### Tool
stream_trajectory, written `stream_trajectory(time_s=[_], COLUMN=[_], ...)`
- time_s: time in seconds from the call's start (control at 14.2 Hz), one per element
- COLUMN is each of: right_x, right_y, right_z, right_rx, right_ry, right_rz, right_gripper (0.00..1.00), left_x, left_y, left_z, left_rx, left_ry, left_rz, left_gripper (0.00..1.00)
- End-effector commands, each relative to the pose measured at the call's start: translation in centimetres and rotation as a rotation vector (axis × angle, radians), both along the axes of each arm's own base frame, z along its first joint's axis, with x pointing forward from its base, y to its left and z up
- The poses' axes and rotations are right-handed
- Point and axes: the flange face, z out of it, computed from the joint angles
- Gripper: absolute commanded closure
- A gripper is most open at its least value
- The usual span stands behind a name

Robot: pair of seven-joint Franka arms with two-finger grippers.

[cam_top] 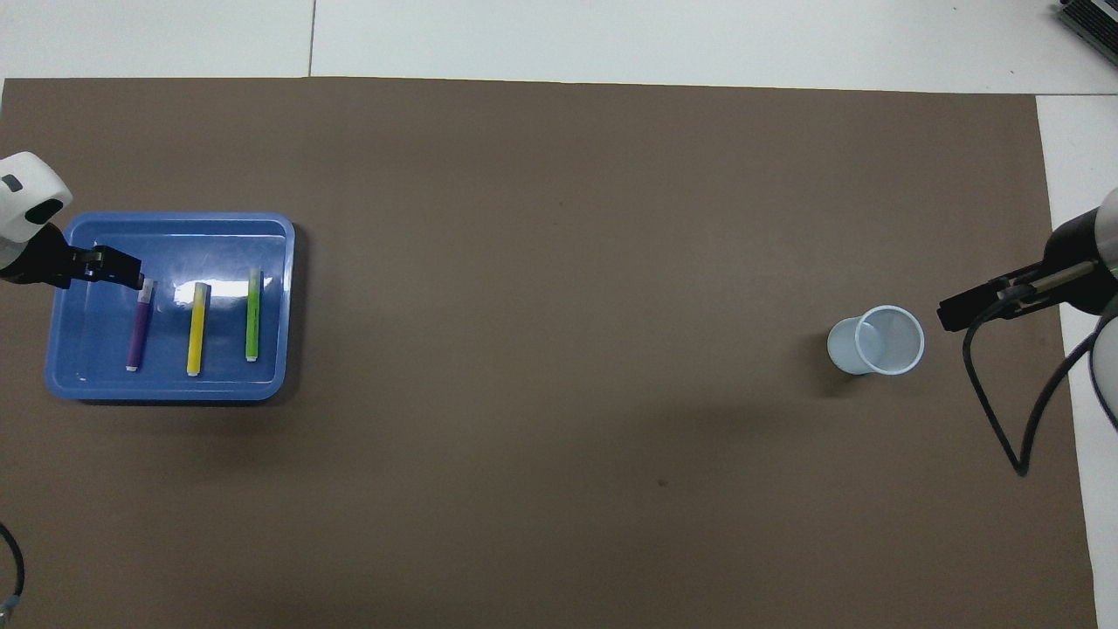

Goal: Right arm passes pens to left for tray arrangement

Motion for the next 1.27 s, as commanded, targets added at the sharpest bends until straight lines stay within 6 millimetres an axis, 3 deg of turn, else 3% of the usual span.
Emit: stream_trajectory(time_s=[0.0,0.21,0.49,0.63,0.99,1.2], right_x=[-0.3,-0.1,0.6,0.3,0.2,0.2], right_y=[-0.3,-1.7,-1.8,-1.8,-1.2,-1.0], right_z=[0.3,-0.1,-1.2,-1.4,-1.5,-1.5], right_rx=[0.021,0.021,0.022,0.023,0.088,0.086], right_ry=[0.001,-0.017,-0.088,-0.085,-0.072,-0.071], right_rz=[-0.022,-0.047,-0.050,-0.051,-0.199,-0.196], right_gripper=[0.00,0.00,0.00,0.00,0.00,0.00], left_x=[0.7,0.7,0.4,0.1,-2.3,-4.2], left_y=[-1.7,-4.2,-8.7,-9.4,-11.5,-14.5], left_z=[4.5,8.4,11.4,12.7,18.4,19.8], left_rx=[-0.003,0.006,0.011,0.013,0.016,0.040], left_ry=[0.002,-0.022,0.009,0.021,-0.053,-0.044], left_rz=[0.038,0.055,0.099,0.119,0.082,0.030], left_gripper=[0.00,0.00,0.00,0.00,0.00,0.00])
